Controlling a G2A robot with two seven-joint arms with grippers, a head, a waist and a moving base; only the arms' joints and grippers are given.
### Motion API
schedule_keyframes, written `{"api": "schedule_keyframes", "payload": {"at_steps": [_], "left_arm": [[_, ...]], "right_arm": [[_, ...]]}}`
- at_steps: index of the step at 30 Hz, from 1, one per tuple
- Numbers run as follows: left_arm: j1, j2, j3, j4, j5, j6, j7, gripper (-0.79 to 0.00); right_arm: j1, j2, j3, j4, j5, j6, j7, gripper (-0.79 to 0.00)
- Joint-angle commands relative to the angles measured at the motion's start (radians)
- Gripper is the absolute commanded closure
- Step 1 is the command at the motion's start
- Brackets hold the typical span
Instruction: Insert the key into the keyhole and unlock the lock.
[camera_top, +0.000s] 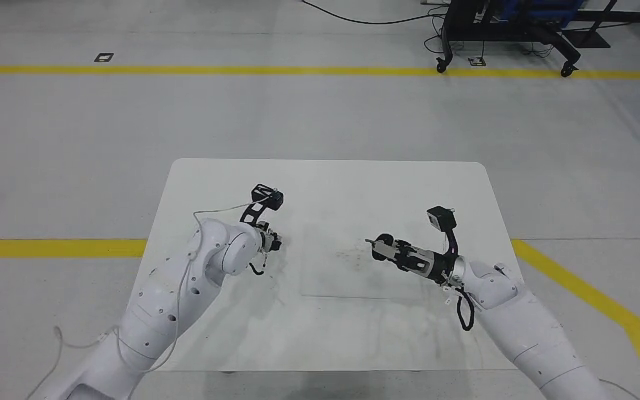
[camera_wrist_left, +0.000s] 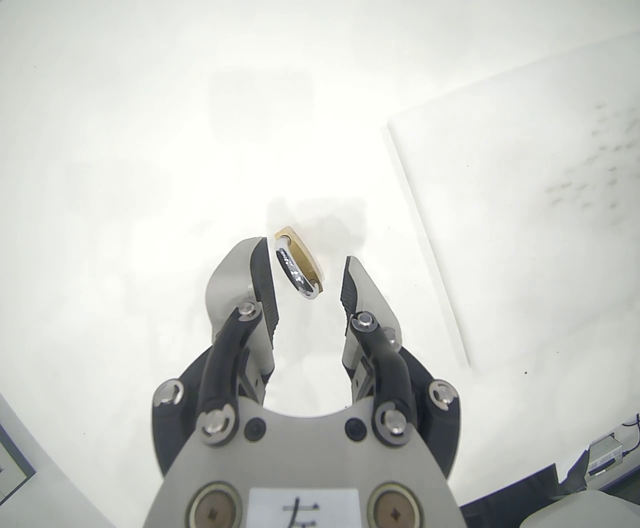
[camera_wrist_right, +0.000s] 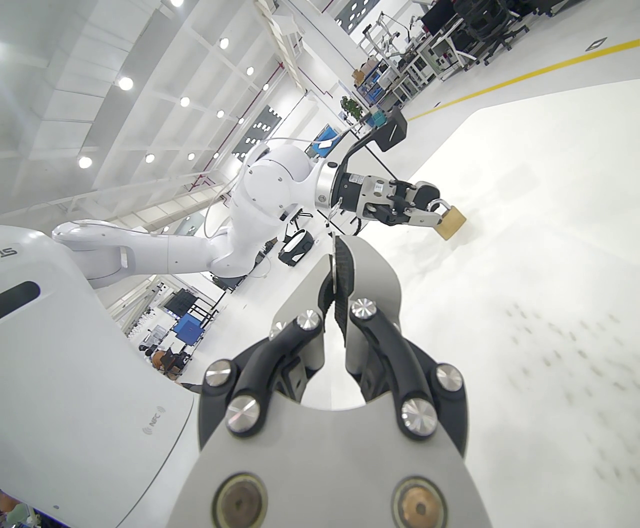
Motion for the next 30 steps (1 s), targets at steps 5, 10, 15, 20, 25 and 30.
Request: {"api": "schedule_keyframes", "payload": {"at_steps": [5,10,15,20,25,30], "left_arm": [[-0.01,-0.013,0.014,0.018,0.008,0.007,-0.009,-0.2],[-0.009,-0.019,0.014,0.015,0.003,-0.013,-0.011,-0.219],[-0.002,-0.021,0.006,0.01,0.008,-0.023,-0.015,-0.234],[0.008,-0.021,-0.011,0.012,0.022,-0.013,-0.018,-0.228],[0.018,-0.021,-0.027,0.014,0.025,-0.022,-0.018,-0.169],[0.015,-0.027,-0.024,0.017,0.034,-0.027,-0.024,-0.099]], "right_arm": [[0.0,0.0,0.0,0.0,0.0,0.0,0.0,0.0],[0.0,0.0,0.0,0.0,0.0,0.0,0.0,0.0],[0.0,0.0,0.0,0.0,0.0,0.0,0.0,0.0],[0.0,0.0,0.0,0.0,0.0,0.0,0.0,0.0],[0.0,0.0,0.0,0.0,0.0,0.0,0.0,0.0],[0.0,0.0,0.0,0.0,0.0,0.0,0.0,0.0]]}}
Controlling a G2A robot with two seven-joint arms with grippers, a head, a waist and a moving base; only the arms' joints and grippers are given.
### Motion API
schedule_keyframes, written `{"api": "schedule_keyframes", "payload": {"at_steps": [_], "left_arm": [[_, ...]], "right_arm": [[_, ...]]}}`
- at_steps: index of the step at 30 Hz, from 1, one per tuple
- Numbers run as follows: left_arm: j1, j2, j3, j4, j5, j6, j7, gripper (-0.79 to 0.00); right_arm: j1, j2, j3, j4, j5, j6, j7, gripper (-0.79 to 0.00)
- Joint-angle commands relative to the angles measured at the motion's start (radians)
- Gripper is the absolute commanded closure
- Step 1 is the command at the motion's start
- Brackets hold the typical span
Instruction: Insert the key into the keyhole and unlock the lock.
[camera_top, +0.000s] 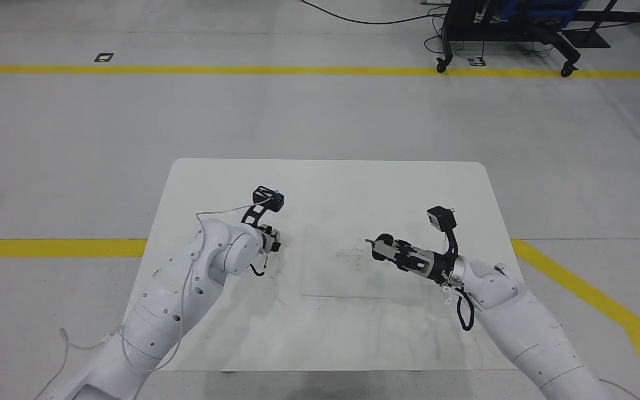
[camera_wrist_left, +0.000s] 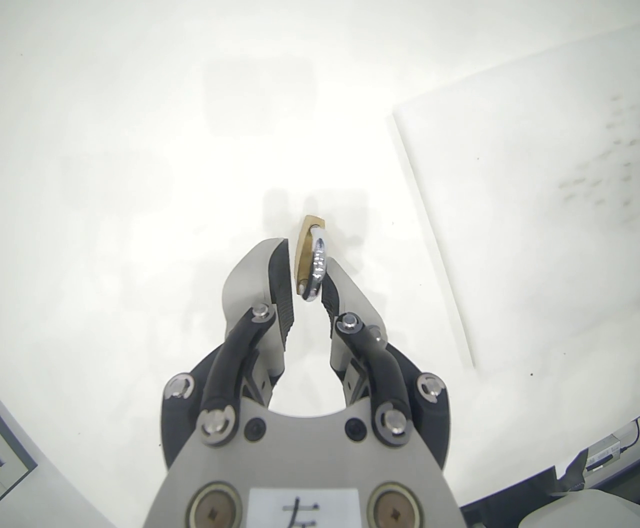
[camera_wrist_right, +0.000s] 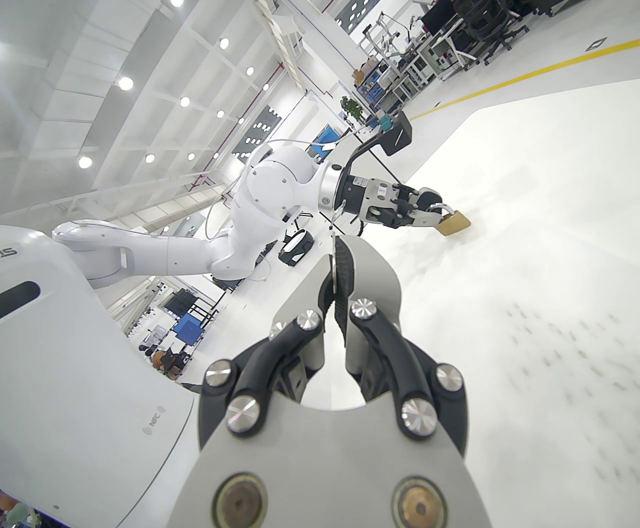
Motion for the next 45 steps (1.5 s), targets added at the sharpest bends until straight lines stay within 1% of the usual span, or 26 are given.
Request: {"api": "schedule_keyframes", "payload": {"at_steps": [1,8,13,16,17,19,28,31,33,35,38,39,41,43,45], "left_arm": [[-0.003,-0.003,0.002,0.001,0.001,-0.001,-0.001,-0.102],[-0.014,-0.011,0.0,0.007,0.01,-0.006,-0.007,-0.117],[-0.019,-0.017,0.0,0.02,0.012,-0.005,-0.009,-0.105],[-0.022,-0.022,0.003,0.028,0.011,-0.008,-0.009,-0.046],[-0.024,-0.023,0.003,0.031,0.011,-0.009,-0.009,0.0],[-0.023,-0.026,0.002,0.034,0.008,-0.013,0.014,0.0],[-0.028,-0.033,-0.016,0.067,-0.02,-0.047,0.015,0.0],[-0.02,-0.032,-0.035,0.075,-0.053,-0.079,0.033,0.0],[-0.007,-0.03,-0.062,0.077,-0.106,-0.122,0.069,0.0],[0.013,-0.023,-0.104,0.07,-0.168,-0.187,0.122,0.0],[0.071,-0.005,-0.207,0.041,-0.276,-0.327,0.265,0.0],[0.096,0.001,-0.248,0.024,-0.32,-0.383,0.313,0.0],[0.145,0.016,-0.323,0.006,-0.402,-0.508,0.373,0.0],[0.184,0.027,-0.382,-0.003,-0.472,-0.633,0.415,0.0],[0.219,0.036,-0.43,-0.02,-0.504,-0.767,0.483,0.0]], "right_arm": [[0.0,0.0,0.0,0.0,0.0,0.0,0.0,0.0],[0.0,0.0,0.0,0.0,0.0,0.0,0.0,0.0],[0.0,0.0,0.0,0.0,0.0,0.0,0.0,0.0],[0.0,0.0,0.0,0.0,0.0,0.0,0.0,0.0],[0.0,0.0,0.0,0.0,0.0,0.0,0.0,0.0],[0.0,0.0,0.0,0.0,0.0,0.0,0.0,0.0],[0.0,0.0,0.0,0.0,0.0,0.0,0.0,0.0],[0.0,0.0,0.0,0.0,0.0,0.0,0.0,0.0],[0.0,0.0,0.0,0.0,0.0,0.0,0.0,0.0],[0.0,0.0,0.0,0.0,0.0,0.0,0.0,0.0],[0.0,0.0,0.0,0.0,0.0,0.0,0.0,0.0],[0.0,0.0,0.0,0.0,0.0,0.0,0.0,0.0],[0.0,0.0,0.0,0.0,0.0,0.0,0.0,0.0],[0.0,0.0,0.0,0.0,0.0,0.0,0.0,0.0],[0.0,0.0,0.0,0.0,0.0,0.0,0.0,0.0]]}}
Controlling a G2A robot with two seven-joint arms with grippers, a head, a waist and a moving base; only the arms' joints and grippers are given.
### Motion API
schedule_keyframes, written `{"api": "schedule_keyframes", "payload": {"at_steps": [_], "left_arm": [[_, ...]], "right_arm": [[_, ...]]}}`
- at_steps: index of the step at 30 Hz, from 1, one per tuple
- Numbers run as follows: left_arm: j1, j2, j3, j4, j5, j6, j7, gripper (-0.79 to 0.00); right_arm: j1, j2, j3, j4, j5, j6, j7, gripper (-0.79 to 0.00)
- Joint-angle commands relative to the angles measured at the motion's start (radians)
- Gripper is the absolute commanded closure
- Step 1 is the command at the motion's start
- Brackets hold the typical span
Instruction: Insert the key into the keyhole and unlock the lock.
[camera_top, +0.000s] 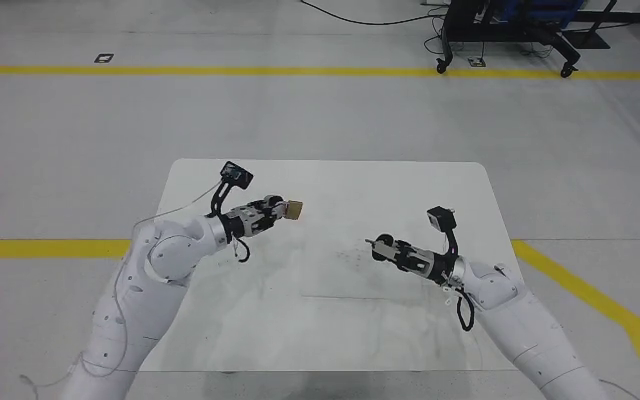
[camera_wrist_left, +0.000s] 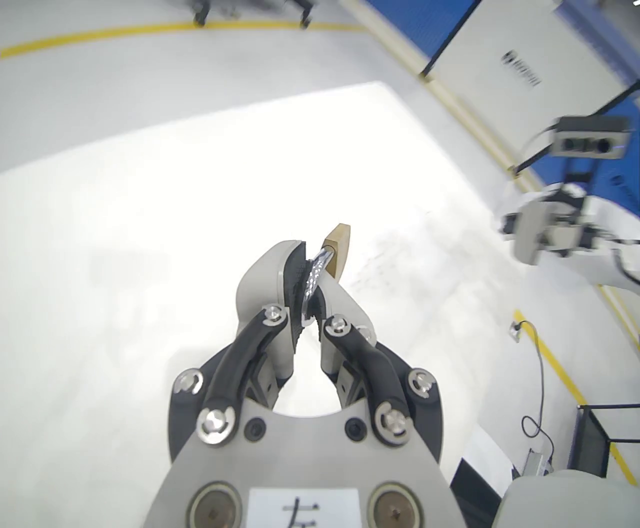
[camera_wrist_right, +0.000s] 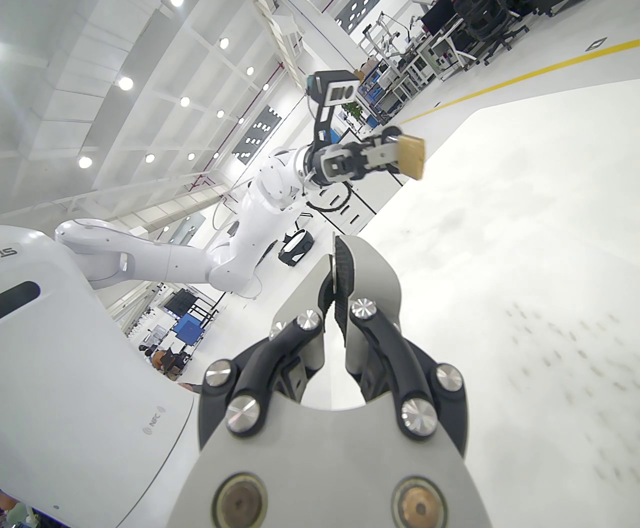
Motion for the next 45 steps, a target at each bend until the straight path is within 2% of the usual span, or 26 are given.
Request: {"api": "schedule_keyframes", "payload": {"at_steps": [1,9,10,12,13,14,19,22,25,28,34,37,41,45], "left_arm": [[0.042,0.007,-0.039,-0.011,-0.026,-0.146,0.064,0.0],[0.042,0.007,-0.039,-0.011,-0.026,-0.146,0.064,0.0],[0.043,0.007,-0.038,-0.012,-0.014,-0.138,0.062,0.0],[0.052,0.005,-0.019,-0.015,0.042,-0.056,0.056,0.0],[0.051,0.002,-0.003,-0.005,0.006,-0.057,0.054,0.0],[0.046,-0.002,0.016,0.038,-0.099,-0.065,0.024,0.0],[-0.095,-0.02,0.074,0.259,-0.621,-0.009,-0.244,0.0],[-0.169,-0.033,0.1,0.356,-0.876,0.02,-0.396,0.0],[-0.217,-0.048,0.111,0.409,-1.111,0.064,-0.517,0.0],[-0.248,-0.047,0.114,0.417,-1.075,0.033,-0.574,0.0],[-0.248,-0.047,0.114,0.417,-1.075,0.033,-0.574,0.0],[-0.223,-0.05,0.134,0.405,-1.033,0.102,-0.496,0.0],[-0.217,-0.059,0.168,0.429,-1.023,0.268,-0.408,0.0],[-0.238,-0.067,0.196,0.408,-1.026,0.406,-0.391,0.0]], "right_arm": [[0.0,0.0,0.0,0.0,0.0,0.0,0.0,0.0],[0.0,0.0,0.0,0.0,0.0,0.0,0.0,0.0],[0.0,0.0,0.0,0.0,0.0,0.0,0.0,0.0],[0.0,0.0,0.0,0.0,0.0,0.0,0.0,0.0],[0.0,0.0,0.0,0.0,0.0,0.0,0.0,0.0],[0.0,0.0,0.0,0.0,0.0,0.0,0.0,0.0],[0.043,-0.027,-0.084,-0.015,0.072,0.047,-0.01,0.0],[0.106,-0.055,-0.162,0.018,0.13,0.061,0.013,0.0],[0.162,-0.082,-0.225,0.038,0.193,0.062,0.029,0.0],[0.198,-0.104,-0.261,0.047,0.3,0.039,0.043,0.0],[0.198,-0.104,-0.261,0.047,0.3,0.039,0.043,0.0],[0.198,-0.104,-0.261,0.047,0.3,0.039,0.043,0.0],[0.18,-0.106,-0.254,0.021,0.272,0.05,0.007,0.0],[0.134,-0.104,-0.22,-0.006,0.176,0.038,-0.074,0.0]]}}
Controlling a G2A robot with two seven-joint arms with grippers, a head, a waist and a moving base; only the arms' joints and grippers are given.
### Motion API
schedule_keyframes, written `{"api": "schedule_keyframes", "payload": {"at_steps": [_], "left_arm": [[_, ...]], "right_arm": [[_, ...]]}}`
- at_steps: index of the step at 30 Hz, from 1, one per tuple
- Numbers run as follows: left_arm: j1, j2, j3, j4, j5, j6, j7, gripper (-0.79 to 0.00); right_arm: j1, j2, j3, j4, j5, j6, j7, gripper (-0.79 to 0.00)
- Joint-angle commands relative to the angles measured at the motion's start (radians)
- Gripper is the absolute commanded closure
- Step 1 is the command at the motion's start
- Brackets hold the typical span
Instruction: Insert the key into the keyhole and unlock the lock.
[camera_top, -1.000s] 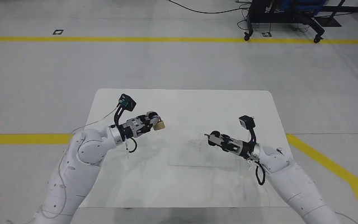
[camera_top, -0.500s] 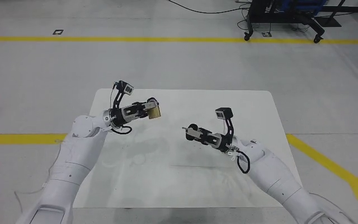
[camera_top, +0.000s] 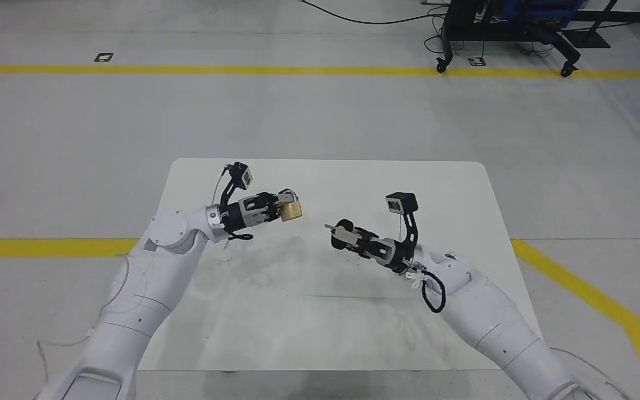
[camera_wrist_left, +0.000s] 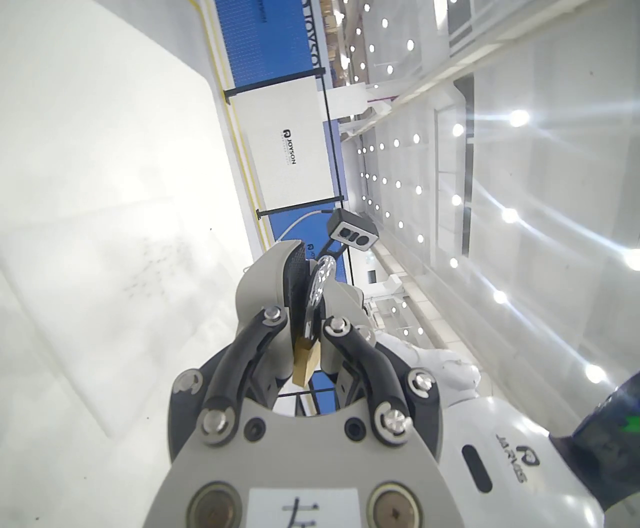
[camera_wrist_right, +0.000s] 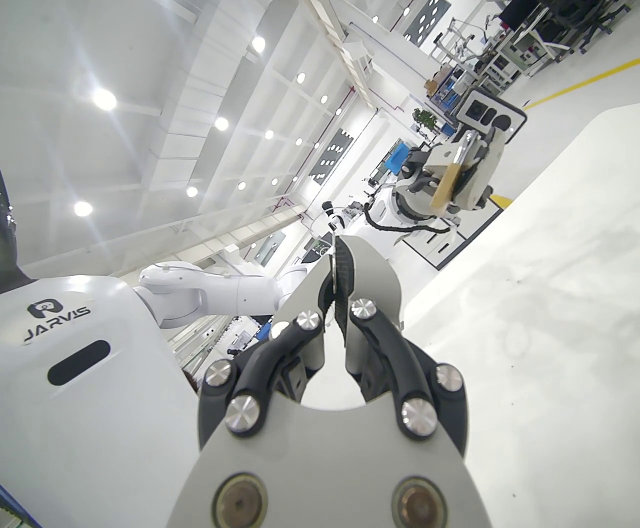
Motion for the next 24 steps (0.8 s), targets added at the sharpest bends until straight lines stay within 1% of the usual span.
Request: {"api": "schedule_keyframes", "payload": {"at_steps": [1,3,4,10,13,15,18,19,21,24], "left_arm": [[-0.003,-0.003,-0.002,-0.026,-0.035,0.041,0.009,0.0],[0.005,-0.003,-0.009,-0.042,-0.053,0.05,0.015,0.0],[0.005,-0.003,-0.009,-0.042,-0.053,0.05,0.015,0.0],[0.005,-0.003,-0.009,-0.042,-0.053,0.05,0.015,0.0],[0.039,-0.009,0.019,-0.082,-0.029,0.075,0.071,0.0],[0.046,-0.013,0.027,-0.099,-0.024,0.095,0.119,0.0],[0.026,-0.017,0.027,-0.089,-0.027,0.199,0.182,0.0],[0.014,-0.018,0.028,-0.094,-0.017,0.219,0.196,0.0],[-0.001,-0.021,0.026,-0.099,-0.018,0.239,0.217,0.0],[-0.018,-0.026,0.026,-0.103,-0.036,0.258,0.224,0.0]], "right_arm": [[-0.039,0.007,0.027,-0.025,-0.029,-0.017,-0.032,0.0],[-0.089,0.022,0.075,-0.051,-0.058,-0.036,-0.046,0.0],[-0.098,0.024,0.084,-0.057,-0.063,-0.038,-0.046,0.0],[-0.098,0.024,0.084,-0.057,-0.063,-0.038,-0.046,0.0],[-0.098,0.024,0.084,-0.057,-0.063,-0.038,-0.046,0.0],[-0.102,0.022,0.075,-0.069,-0.054,0.031,-0.056,0.0],[-0.109,0.019,0.069,-0.101,-0.003,0.135,-0.057,0.0],[-0.111,0.02,0.072,-0.109,0.0,0.177,-0.06,0.0],[-0.12,0.023,0.081,-0.136,-0.03,0.274,-0.075,0.0],[-0.164,0.026,0.094,-0.214,-0.069,0.351,-0.129,0.0]]}}
